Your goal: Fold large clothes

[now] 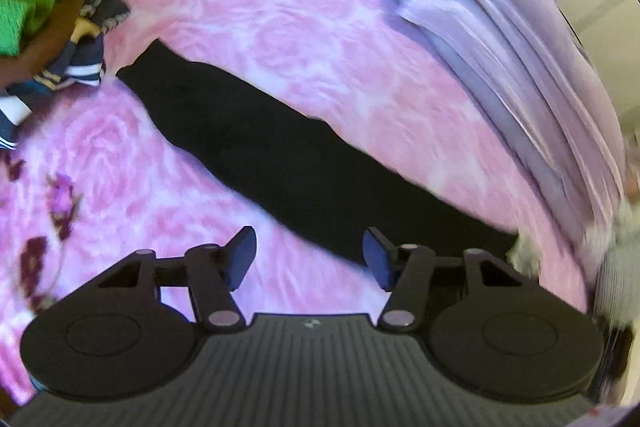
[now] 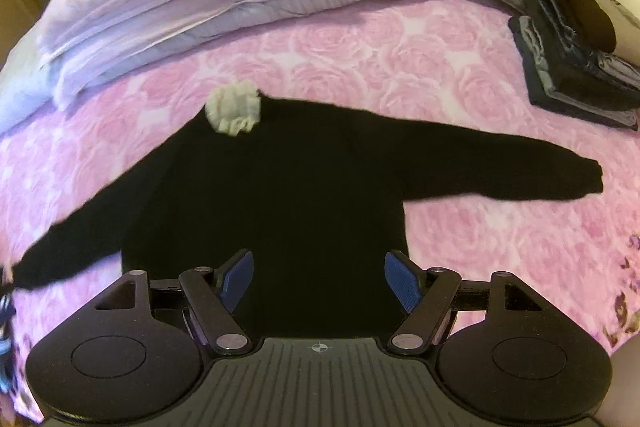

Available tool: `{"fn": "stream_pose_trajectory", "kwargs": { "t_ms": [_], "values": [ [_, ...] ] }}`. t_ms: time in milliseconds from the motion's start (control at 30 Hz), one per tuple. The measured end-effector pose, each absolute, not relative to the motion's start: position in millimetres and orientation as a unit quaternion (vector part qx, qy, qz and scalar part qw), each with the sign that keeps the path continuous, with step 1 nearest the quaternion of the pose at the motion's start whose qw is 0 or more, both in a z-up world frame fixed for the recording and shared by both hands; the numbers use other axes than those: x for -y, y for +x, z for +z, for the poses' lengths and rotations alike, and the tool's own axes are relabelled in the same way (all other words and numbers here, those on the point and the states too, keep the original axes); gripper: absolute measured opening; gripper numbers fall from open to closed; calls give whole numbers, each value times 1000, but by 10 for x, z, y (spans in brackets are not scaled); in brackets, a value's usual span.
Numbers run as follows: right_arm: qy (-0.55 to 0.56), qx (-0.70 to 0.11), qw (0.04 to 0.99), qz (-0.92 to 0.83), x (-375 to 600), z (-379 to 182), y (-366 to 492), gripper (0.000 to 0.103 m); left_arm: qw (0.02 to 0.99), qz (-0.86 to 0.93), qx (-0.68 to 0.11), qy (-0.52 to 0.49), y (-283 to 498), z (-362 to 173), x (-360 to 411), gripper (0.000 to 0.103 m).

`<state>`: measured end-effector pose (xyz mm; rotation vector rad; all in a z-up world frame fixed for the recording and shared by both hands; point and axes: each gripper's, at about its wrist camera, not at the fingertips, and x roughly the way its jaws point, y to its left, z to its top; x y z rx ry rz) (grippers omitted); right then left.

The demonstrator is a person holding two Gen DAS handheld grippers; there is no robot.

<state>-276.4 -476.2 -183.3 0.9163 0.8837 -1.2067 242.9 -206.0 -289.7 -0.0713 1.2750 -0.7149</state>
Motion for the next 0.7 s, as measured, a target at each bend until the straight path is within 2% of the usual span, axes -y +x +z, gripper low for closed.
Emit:
{"fn": "stream_pose_trajectory", "kwargs": {
  "t_ms": [67,333,567,600,667,700],
  "values": [
    [401,-386,638,-532,4880,-1895,-2737,70,752,-302,-583,-59,2607,-3064,2041,47],
    [392,-421,612,-542,5050,-2173,-2686,70,779,-202,-577,-136,3235,-3610,1805,47],
    [395,-443,596,-540,4986,-2399,-2726,70,791,-180,-558,-173,3376,-3866,1783,45],
    [395,-445,595,-540,4966,-2426,-2744,70,795,-179,-554,-172,3371,-3868,1794,42],
    [398,-444,593,-542,4940,-2455,-2780,70,802,-170,-548,-164,3362,-3866,1813,16],
    [399,-442,591,-543,4921,-2469,-2816,70,803,-166,-548,-165,3364,-3869,1805,11]
  ]
}}
